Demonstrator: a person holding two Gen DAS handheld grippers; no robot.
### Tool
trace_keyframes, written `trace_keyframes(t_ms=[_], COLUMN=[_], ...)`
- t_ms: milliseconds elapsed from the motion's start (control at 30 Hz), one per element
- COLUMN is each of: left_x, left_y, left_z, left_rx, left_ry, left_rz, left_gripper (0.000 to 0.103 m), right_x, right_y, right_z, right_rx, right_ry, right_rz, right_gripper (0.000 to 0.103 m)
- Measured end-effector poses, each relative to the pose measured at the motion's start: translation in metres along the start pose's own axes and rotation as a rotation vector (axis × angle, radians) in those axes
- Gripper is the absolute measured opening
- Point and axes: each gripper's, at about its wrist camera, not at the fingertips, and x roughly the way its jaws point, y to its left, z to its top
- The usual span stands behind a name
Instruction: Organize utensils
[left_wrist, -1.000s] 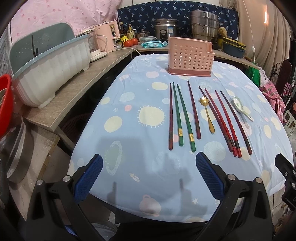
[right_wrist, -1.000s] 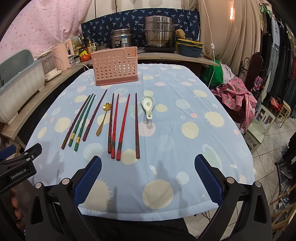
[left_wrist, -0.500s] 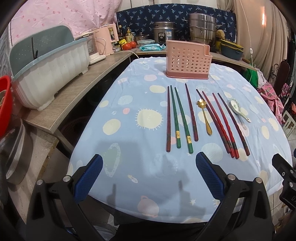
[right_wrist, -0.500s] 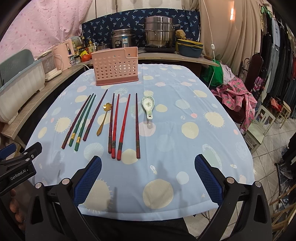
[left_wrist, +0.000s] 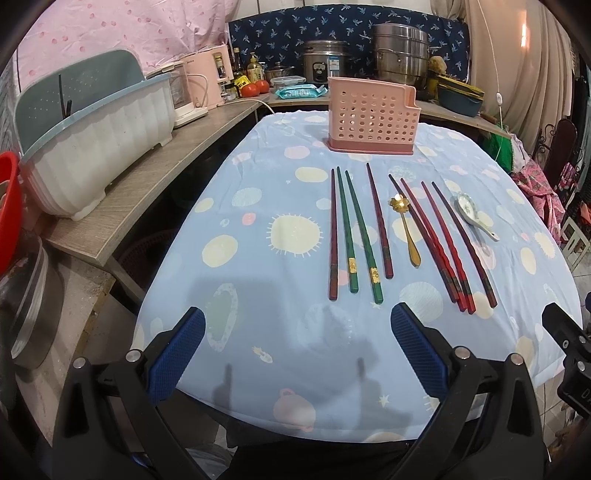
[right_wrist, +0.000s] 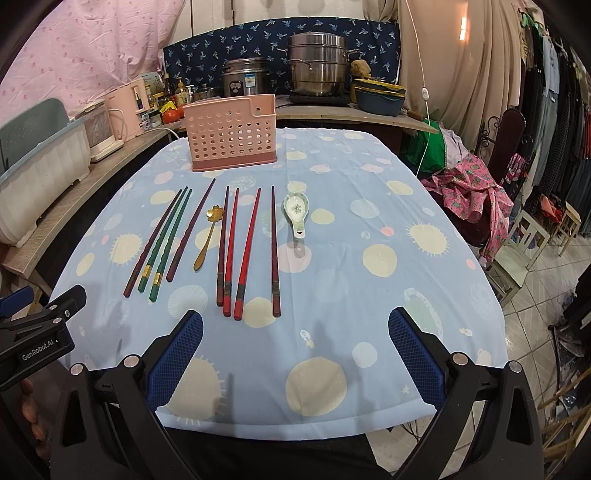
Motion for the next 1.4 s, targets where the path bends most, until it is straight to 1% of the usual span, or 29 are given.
trace_keyframes(t_ms=[300,500,700,1067,1233,1333,1400], left_x=[-0.001,-0.005,-0.006,-0.002,0.004,0.012,0.018], left_y=[0.0,0.001,0.001,0.002,0.007,0.014,0.017], left_z=[0.0,0.001,0.001,0.0,0.0,0.001,0.001], left_rx=[-0.002,-0.009,-0.01,-0.008,-0.031,-0.057,-0.069], left_ry=[-0.01,-0.031,-0.027,0.008,0.03,0.053,0.063], left_rz=[-0.013,-0.018,-0.012,-0.013,-0.037,-0.059,-0.061], left_gripper=[0.096,0.096,0.096,0.096,0.096,0.096,0.096], right_x=[0.0,0.0,-0.001,-0.001,0.002,-0.005,0.003], right_y=[0.0,0.0,-0.001,-0.001,-0.001,0.003,-0.004], right_z=[0.0,0.0,-0.001,-0.002,-0.005,0.005,0.0], right_rx=[0.0,0.001,0.0,0.001,0.004,0.012,0.016], right_ry=[0.0,0.0,-0.001,-0.004,0.002,0.009,0.013], right_rz=[0.0,0.0,0.0,0.0,0.0,0.001,-0.001], right_gripper=[0.096,0.096,0.096,0.096,0.096,0.096,0.096])
